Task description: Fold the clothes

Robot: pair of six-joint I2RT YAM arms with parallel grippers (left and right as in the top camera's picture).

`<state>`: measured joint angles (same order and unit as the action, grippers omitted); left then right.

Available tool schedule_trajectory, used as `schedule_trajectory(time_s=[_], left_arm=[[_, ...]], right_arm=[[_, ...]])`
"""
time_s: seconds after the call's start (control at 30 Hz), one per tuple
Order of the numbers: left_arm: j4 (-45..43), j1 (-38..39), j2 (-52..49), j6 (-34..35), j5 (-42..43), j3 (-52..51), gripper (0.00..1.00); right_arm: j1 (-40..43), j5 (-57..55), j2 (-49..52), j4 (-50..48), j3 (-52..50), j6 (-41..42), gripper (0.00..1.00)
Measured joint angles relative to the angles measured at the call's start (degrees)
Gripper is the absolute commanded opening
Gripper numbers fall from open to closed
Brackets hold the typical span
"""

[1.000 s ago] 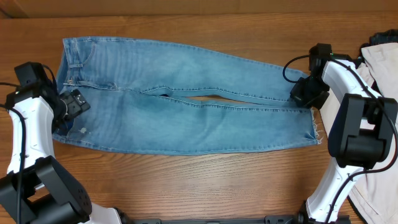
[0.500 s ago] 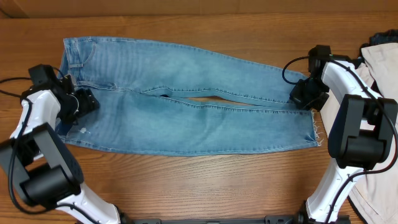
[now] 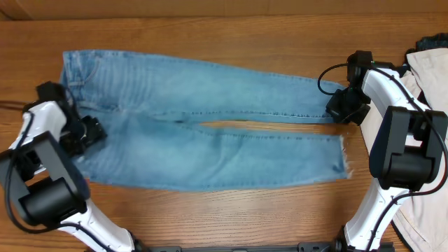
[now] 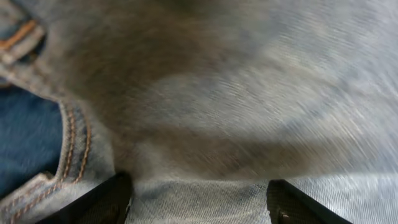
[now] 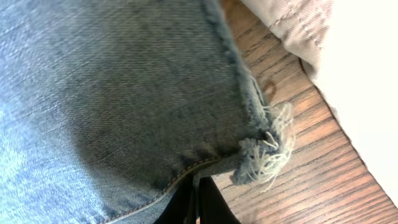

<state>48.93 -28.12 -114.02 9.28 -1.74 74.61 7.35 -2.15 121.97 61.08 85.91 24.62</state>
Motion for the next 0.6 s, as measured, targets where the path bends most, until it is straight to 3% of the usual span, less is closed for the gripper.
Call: schedule_trajectory(time_s=[0.23, 0.6], left_arm=[[1.64, -6.82, 0.0, 2.32, 0.76, 0.0, 0.77], [1.01, -6.36, 0.13, 2.84, 1.07, -0.13, 0.83]], right_arm=[[0.0, 0.24, -0.11, 0.0, -0.22, -0.52, 0.04], [-0.02, 0.68, -0.11, 2.89, -0.35, -0.7, 0.04]])
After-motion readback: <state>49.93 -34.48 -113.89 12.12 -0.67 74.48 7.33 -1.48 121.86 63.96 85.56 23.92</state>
